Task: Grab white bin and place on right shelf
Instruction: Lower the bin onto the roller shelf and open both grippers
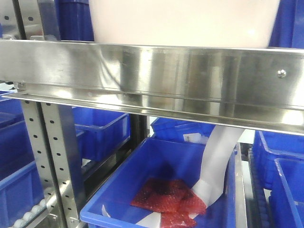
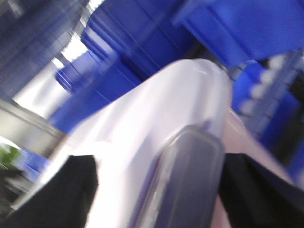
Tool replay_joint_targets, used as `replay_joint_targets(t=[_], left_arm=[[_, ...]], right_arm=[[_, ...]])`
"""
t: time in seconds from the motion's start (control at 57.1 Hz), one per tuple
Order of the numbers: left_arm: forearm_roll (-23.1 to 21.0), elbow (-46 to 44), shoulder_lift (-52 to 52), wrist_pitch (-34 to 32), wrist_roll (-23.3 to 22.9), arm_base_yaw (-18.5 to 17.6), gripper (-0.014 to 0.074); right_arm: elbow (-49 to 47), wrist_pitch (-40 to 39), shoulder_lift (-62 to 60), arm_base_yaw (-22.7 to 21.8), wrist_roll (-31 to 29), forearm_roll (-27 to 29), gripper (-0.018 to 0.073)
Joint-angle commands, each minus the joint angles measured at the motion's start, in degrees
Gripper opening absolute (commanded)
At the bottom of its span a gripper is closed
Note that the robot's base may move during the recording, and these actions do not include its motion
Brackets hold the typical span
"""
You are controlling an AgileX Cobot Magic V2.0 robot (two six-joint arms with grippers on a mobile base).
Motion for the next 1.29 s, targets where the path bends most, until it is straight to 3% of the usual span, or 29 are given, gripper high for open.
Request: replay_joint_targets(t=[0.0,0.14,0.402,0.595,0.735,0.84,0.927,0.962,0.997,1.102,1.277], left_arm=[[-5.5,-2.1,-3.0,0.6,1.7,-0.5,0.0465],[-4.9,-2.1,-3.0,-2.0,3.7,-0.4,0.0465],[0.2,-2.1,-3.2,-4.1,3.9,1.1,0.0465],[7.7,-5.7,-5.3,1.8,3.9,1.5,0.0445],[8.2,-8.7,-8.2,7.3,3.9,1.5,0.0294],[8.3,-9.6,-11.1,10.1,3.9,1.5,0.0095],[9.3,-9.7,-12.4,11.4,3.9,1.5,-0.0065],[10.8,-9.7,-12.8,11.4,3.9,1.5,-0.0132],[12.4,-9.7,-13.0,11.5,3.5,1.5,-0.0121],[18.3,-9.7,-13.5,11.5,0.0,1.5,-0.0117],[37.9,-9.8,-14.4,11.0,-11.8,1.5,-0.0117]], right_arm=[[-2.2,-0.6,-2.6,0.0,-1.4,-0.3,0.0642],[-2.2,-5.0,-2.6,-1.0,-2.5,-3.9,0.0642],[-2.5,-8.5,-3.8,-4.7,-4.2,-6.1,0.0642],[-2.6,-3.1,-7.7,-8.2,-4.2,-6.2,0.0627],[-2.6,1.7,-11.9,-8.9,-4.0,-6.2,0.0537],[-2.6,4.6,-16.0,-8.9,-2.6,-6.3,0.0371],[-2.6,7.0,-19.0,-8.9,-2.6,-7.4,0.0183],[-2.6,7.5,-20.4,-8.9,-2.5,-8.5,0.0106],[-2.6,7.6,-21.8,-8.9,-2.1,-10.0,0.0054],[-2.5,7.4,-25.0,-8.9,1.6,-16.2,0.0078],[-0.1,3.6,-32.5,-8.9,10.9,-32.7,0.0078]])
